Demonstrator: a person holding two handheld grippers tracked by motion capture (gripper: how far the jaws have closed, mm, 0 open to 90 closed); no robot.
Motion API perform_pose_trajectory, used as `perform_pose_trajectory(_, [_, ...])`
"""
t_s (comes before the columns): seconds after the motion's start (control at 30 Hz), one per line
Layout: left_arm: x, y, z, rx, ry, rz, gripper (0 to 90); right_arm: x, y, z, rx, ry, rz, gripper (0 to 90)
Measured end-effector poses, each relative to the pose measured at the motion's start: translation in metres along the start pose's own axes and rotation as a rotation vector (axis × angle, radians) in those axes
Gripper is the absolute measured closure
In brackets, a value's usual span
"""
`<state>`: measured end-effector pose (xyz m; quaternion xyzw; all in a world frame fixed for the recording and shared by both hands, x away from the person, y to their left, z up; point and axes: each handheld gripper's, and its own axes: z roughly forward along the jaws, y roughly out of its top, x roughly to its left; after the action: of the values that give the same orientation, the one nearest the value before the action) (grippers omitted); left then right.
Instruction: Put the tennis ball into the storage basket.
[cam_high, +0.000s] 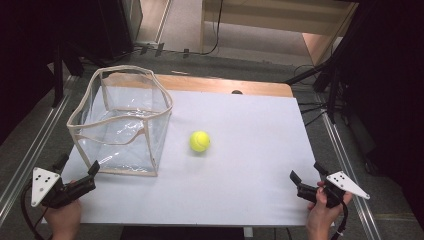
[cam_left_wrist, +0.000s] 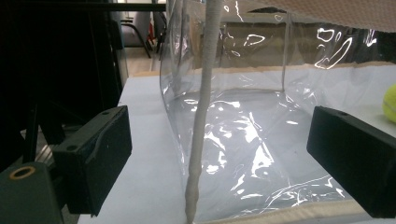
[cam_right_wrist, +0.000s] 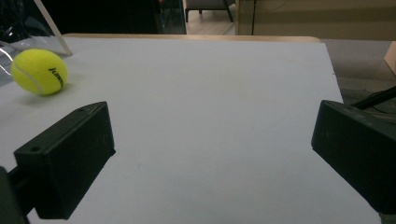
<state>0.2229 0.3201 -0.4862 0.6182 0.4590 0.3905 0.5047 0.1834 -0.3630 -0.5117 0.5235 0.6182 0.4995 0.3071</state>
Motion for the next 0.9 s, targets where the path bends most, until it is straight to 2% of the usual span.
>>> perform_pose_trajectory(0.17, [-0.003,-0.001,0.001,0.003,0.0,0.018,6.9,0.002,0.003,0.002,0.011,-0.017,-0.019,0.0])
perform_pose_trajectory(0.3, [-0.005,-0.002,0.001,0.006,0.0,0.035,6.9,0.003,0.007,0.005,0.035,-0.014,-0.021,0.0])
perform_pose_trajectory(0.47, [-0.006,-0.003,0.0,0.006,-0.001,0.036,6.9,0.007,0.015,0.009,0.057,-0.004,-0.017,0.0])
perform_pose_trajectory(0.63, [-0.007,-0.003,0.001,0.013,0.001,0.043,6.9,0.014,0.027,0.015,0.078,0.034,-0.041,0.0])
perform_pose_trajectory(0.77, [-0.008,-0.003,0.001,0.011,-0.001,0.06,6.9,0.019,0.036,0.022,0.104,0.046,-0.062,0.0])
perform_pose_trajectory(0.83, [-0.008,-0.003,0.001,0.011,-0.002,0.06,6.9,0.022,0.039,0.026,0.114,0.062,-0.083,0.0])
perform_pose_trajectory(0.9, [-0.008,-0.003,0.0,0.017,0.0,0.058,6.9,0.025,0.041,0.028,0.126,0.067,-0.083,0.0])
